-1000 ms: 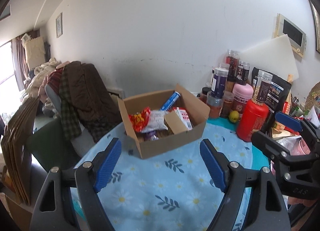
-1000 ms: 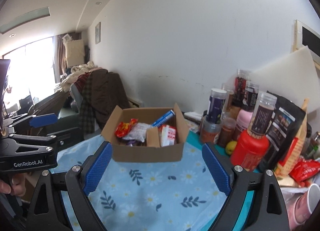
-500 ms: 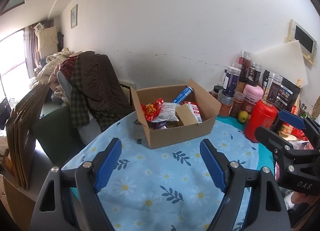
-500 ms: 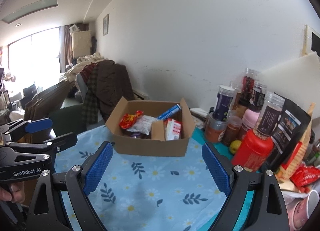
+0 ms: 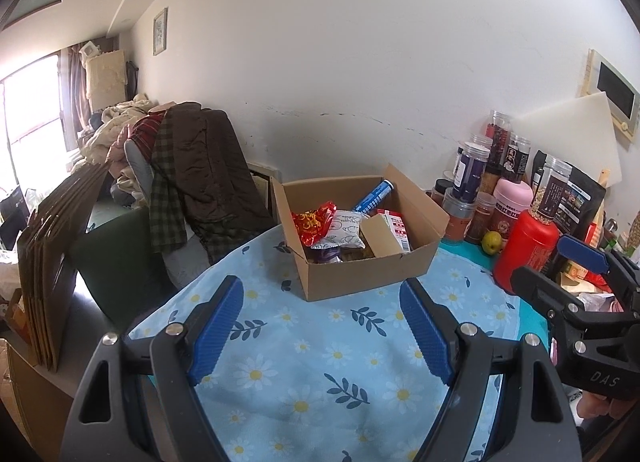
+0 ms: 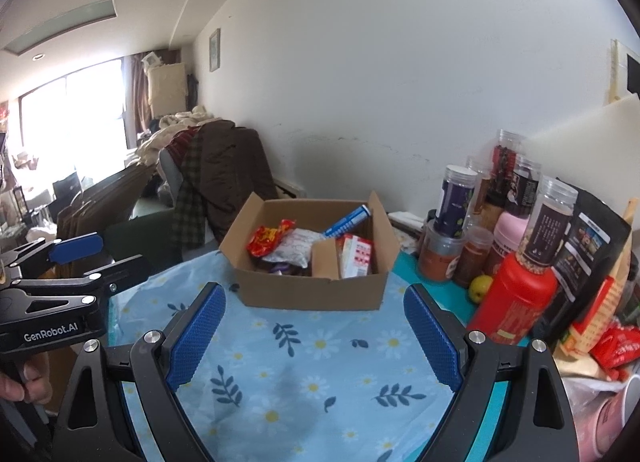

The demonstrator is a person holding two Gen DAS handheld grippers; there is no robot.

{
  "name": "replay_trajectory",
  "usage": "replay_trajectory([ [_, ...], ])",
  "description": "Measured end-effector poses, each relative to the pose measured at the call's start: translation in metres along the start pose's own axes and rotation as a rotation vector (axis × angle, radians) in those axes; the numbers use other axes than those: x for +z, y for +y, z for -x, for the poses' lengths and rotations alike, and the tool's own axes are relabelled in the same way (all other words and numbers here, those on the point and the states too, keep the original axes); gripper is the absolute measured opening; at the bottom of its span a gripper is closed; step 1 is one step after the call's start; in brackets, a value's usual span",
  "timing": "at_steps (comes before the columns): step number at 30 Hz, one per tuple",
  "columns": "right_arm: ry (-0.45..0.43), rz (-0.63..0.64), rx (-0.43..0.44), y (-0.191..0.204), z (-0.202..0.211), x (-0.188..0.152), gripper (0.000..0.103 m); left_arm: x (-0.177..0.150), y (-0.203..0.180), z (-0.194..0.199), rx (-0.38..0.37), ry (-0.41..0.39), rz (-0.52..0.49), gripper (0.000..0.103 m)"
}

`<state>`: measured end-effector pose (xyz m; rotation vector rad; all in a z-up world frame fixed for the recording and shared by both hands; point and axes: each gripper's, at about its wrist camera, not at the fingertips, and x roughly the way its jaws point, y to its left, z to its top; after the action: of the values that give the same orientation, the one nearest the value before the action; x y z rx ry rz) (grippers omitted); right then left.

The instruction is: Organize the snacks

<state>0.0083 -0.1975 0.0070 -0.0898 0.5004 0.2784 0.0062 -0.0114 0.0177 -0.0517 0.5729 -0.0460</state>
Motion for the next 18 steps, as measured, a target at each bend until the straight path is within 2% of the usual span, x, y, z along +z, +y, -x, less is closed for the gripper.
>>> replay_trajectory([
  [4, 0.003, -0.006, 0.029, -0.0006, 0.0010, 0.0001, 0.092, 0.0008, 0.0005, -0.0001, 0.002, 0.004, 0.005, 0.081],
  [18, 0.028, -0.004, 0.031, -0.0032, -0.0062, -0.0017, 0.092, 0.0036, -0.0004, -0.0027, 0.028, 0.008, 0.032, 0.081],
])
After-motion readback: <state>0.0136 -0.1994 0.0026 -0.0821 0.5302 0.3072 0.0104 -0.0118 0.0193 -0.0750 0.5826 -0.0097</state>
